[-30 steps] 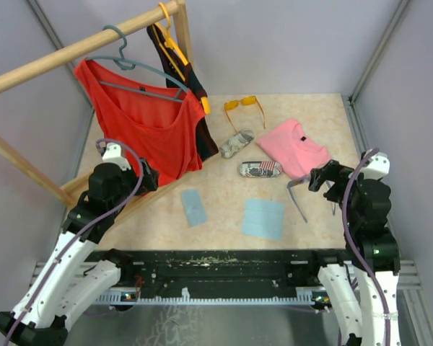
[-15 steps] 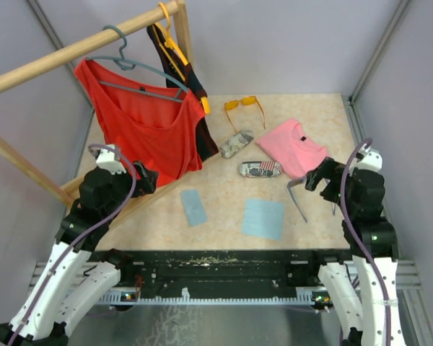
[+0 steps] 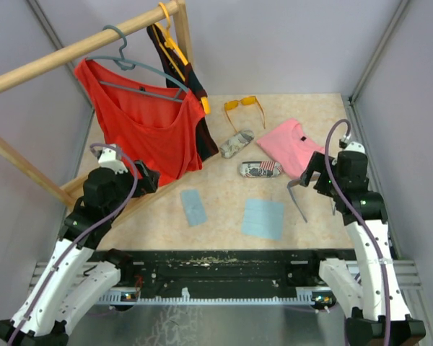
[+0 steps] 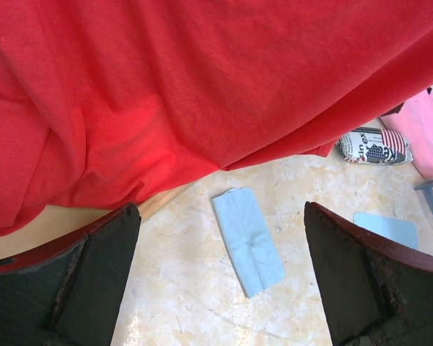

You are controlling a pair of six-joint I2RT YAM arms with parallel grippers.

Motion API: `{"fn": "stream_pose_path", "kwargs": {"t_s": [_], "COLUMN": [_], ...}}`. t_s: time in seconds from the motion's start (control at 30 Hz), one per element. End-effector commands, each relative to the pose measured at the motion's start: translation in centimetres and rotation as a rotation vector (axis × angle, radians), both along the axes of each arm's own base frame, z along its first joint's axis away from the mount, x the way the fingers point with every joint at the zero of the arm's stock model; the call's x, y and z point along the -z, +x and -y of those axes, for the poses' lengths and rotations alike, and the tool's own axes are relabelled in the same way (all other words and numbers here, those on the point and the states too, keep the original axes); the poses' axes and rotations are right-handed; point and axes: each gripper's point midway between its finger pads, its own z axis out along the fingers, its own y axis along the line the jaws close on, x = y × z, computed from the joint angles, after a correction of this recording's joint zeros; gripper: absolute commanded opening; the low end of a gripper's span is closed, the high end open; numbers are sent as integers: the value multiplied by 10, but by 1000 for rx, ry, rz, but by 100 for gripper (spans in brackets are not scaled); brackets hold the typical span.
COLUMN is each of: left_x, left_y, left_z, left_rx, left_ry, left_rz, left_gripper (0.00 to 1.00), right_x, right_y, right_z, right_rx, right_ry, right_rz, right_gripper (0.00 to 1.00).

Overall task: Organize the sunglasses
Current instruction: Pick up the sunglasses case from the center of the board.

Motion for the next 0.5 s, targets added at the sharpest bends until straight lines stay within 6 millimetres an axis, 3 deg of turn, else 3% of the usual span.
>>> {"fn": "stream_pose_path", "kwargs": {"t_s": [0.0,0.17,0.27,0.47], "left_x": [3,12,12,5], "left_y": [6,6,7,6], "left_z": [-4,-3,0,3], "left_rx": [-45,-39,-19,25], "left_ry": [-12,-1,1,34], "left_rz": [-10,-45,-34,-17], "left_gripper": [100,100,100,100], "right_x": [-13,0,-6,-15], "right_y": [18,28,39,69], "right_z": [-1,-5,-29,-49], "right_rx": [-12,-70,-224,-324], "right_ry": [1,-14,24,77], "right_rz": [52,10,56,94], "right_gripper": [99,99,99,97]}}
